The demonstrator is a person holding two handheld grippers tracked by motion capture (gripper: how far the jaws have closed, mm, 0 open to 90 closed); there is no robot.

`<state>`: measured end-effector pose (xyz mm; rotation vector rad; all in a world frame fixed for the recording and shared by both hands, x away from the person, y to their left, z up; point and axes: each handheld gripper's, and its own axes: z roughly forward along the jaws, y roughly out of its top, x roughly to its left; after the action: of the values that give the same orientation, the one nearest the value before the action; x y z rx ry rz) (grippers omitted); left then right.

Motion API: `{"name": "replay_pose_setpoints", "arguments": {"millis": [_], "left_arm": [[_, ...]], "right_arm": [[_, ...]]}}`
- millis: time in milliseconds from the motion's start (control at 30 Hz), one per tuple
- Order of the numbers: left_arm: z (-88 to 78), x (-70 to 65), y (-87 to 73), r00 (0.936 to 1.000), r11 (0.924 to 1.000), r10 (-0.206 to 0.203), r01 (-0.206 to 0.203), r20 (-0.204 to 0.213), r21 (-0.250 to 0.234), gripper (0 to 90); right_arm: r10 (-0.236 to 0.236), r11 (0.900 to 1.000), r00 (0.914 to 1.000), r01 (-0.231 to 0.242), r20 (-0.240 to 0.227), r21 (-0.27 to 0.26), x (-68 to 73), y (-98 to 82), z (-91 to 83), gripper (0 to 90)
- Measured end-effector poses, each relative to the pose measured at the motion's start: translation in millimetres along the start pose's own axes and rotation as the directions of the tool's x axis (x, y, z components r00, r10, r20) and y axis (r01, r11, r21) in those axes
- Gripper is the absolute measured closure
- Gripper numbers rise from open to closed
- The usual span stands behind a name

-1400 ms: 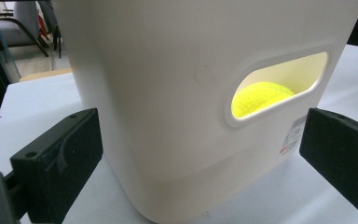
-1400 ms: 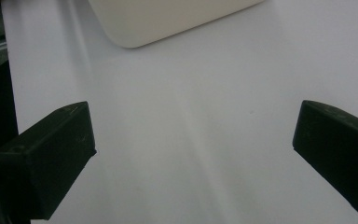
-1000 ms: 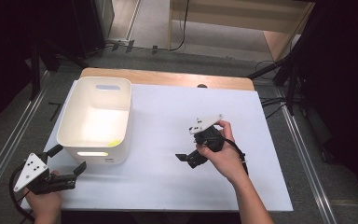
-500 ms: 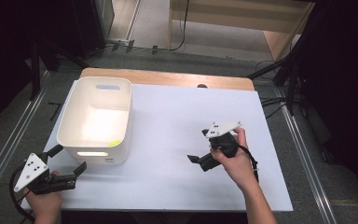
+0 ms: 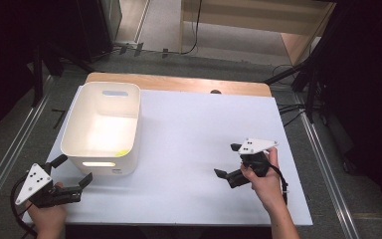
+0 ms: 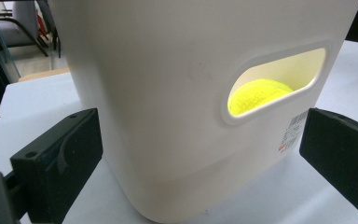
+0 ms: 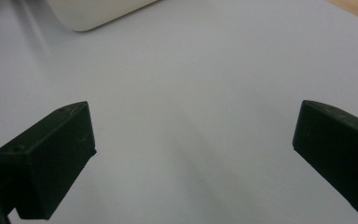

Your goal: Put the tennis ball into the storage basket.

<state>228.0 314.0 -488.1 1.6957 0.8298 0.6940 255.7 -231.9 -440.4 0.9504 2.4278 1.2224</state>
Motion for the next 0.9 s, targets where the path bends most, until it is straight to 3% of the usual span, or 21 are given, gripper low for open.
{"name": "replay_pose_setpoints", "arguments": {"millis": [667,900], "left_arm": [[0.1,-0.9,-0.1,1.0000,1.0000,0.004,-0.004,0.000,0.003,0.0],[0.1,-1.1,-0.2,1.0000,1.0000,0.006,-0.006,0.001,0.003,0.0]], "right_arm": [[0.069,0.993,0.9950,-0.062,0.072,-0.097,-10.6,-42.9,-23.0,0.0],[0.100,0.986,0.9906,-0.086,0.094,-0.142,-14.0,-60.2,-29.2,0.0]]}}
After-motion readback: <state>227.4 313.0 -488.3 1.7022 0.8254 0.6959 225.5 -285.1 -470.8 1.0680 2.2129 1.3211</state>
